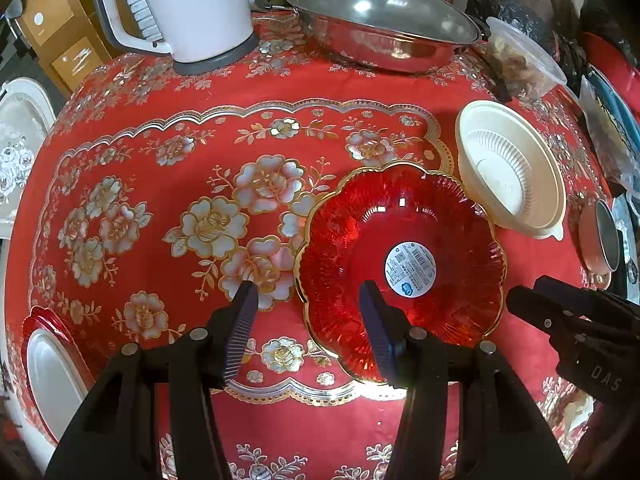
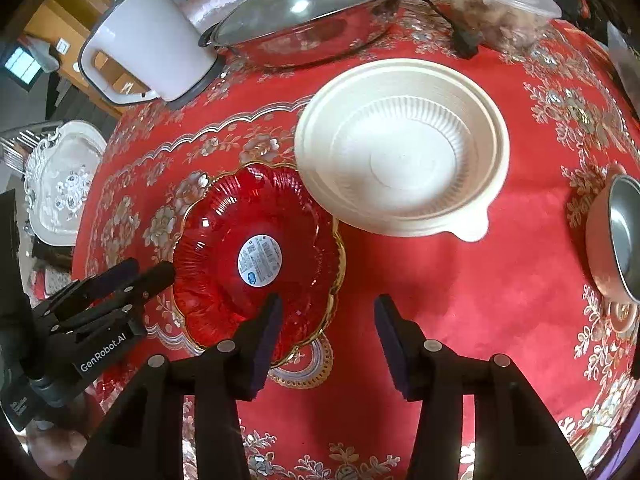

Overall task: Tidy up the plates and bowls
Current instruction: 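Move both grippers back toward the red glass plate, then position both grippers around the rim of the red glass plate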

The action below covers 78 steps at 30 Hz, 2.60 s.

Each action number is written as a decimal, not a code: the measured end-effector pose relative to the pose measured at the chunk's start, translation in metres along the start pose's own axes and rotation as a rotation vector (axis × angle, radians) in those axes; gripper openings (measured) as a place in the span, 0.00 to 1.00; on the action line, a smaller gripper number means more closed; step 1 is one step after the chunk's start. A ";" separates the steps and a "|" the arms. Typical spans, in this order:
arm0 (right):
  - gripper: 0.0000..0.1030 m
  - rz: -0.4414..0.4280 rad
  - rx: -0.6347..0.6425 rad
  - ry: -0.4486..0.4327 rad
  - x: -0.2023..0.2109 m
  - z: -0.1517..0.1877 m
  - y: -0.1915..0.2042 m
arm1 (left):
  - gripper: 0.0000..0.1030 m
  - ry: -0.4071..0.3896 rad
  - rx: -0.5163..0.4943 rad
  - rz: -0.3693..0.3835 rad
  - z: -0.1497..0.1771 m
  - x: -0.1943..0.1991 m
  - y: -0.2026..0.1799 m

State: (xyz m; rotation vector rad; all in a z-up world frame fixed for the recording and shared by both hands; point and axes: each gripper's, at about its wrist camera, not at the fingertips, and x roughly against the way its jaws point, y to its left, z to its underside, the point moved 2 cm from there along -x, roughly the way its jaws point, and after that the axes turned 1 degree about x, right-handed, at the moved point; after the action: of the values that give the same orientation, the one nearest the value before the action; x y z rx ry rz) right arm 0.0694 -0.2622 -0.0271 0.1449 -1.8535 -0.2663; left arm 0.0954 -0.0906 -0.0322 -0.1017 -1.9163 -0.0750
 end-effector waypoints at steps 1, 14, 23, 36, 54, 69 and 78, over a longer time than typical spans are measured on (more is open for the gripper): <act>0.50 0.003 0.005 0.001 -0.001 -0.001 0.002 | 0.50 0.001 -0.001 -0.001 0.000 -0.001 0.000; 0.56 0.018 0.030 0.022 -0.010 -0.005 0.009 | 0.50 0.007 0.003 -0.008 0.001 -0.007 0.007; 0.56 0.024 0.015 0.031 -0.012 -0.006 0.003 | 0.50 0.012 0.009 -0.013 0.001 -0.010 0.010; 0.57 0.024 0.003 0.039 -0.013 -0.005 0.000 | 0.50 0.019 0.015 -0.018 0.003 -0.012 0.012; 0.58 0.028 -0.011 0.063 -0.023 -0.007 -0.004 | 0.50 0.042 0.036 0.006 0.003 -0.020 0.020; 0.58 0.015 -0.014 0.094 -0.044 -0.012 -0.007 | 0.50 0.094 0.041 0.054 0.001 -0.040 0.013; 0.57 0.013 0.021 0.078 -0.045 -0.018 -0.001 | 0.50 0.107 0.013 0.043 -0.006 -0.052 -0.002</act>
State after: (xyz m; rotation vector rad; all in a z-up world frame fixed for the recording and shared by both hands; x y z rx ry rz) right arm 0.0999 -0.2548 -0.0646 0.1552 -1.7799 -0.2290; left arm 0.1189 -0.0946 -0.0793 -0.1275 -1.8067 -0.0387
